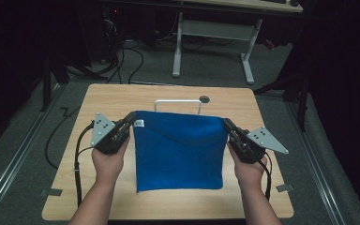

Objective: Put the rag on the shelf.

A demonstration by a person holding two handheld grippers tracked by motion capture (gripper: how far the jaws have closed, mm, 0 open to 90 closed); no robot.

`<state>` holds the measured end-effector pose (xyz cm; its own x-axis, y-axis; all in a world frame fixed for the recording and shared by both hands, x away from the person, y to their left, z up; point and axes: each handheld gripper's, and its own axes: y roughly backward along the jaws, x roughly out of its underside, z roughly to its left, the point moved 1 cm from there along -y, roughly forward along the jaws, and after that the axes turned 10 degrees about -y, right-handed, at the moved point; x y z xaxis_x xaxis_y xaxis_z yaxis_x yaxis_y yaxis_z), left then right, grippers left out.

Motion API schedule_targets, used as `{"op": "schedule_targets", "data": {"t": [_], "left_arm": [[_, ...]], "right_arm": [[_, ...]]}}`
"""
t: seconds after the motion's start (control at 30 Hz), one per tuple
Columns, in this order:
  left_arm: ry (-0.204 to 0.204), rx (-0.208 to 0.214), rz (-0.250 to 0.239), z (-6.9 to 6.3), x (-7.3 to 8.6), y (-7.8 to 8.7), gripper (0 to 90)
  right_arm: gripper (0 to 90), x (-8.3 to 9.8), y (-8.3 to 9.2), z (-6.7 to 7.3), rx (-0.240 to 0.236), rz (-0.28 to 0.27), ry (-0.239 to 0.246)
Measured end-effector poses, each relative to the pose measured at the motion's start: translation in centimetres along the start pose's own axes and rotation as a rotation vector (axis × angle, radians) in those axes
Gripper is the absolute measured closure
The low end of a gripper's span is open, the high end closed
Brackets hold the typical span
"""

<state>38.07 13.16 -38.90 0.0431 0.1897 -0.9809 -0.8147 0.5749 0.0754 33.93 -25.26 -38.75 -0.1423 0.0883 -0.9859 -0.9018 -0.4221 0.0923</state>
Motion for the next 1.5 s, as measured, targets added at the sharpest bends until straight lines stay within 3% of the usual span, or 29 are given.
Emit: {"op": "schedule_targets", "data": {"t": [0.37, 0.8, 1.07, 1.5], "left_arm": [[-0.032, -0.017, -0.049, 1.1, -3.1, -0.5, 88.8], [-0.037, -0.034, -0.065, 2.5, -4.6, -1.8, 88.7], [-0.059, -0.045, -0.027, 3.7, -5.1, -3.7, 88.7], [-0.101, -0.086, 0.053, 6.7, -5.3, -8.5, 88.7]], "right_arm": [[87.8, -3.2, -0.9, -0.2, -0.009, -0.054, -0.004], [87.7, -5.2, -2.8, -0.8, 0.025, -0.071, -0.006], [87.7, -6.2, -4.0, -1.3, 0.026, -0.075, -0.010], [87.7, -8.0, -9.0, -2.8, 0.058, -0.037, -0.002]]}}
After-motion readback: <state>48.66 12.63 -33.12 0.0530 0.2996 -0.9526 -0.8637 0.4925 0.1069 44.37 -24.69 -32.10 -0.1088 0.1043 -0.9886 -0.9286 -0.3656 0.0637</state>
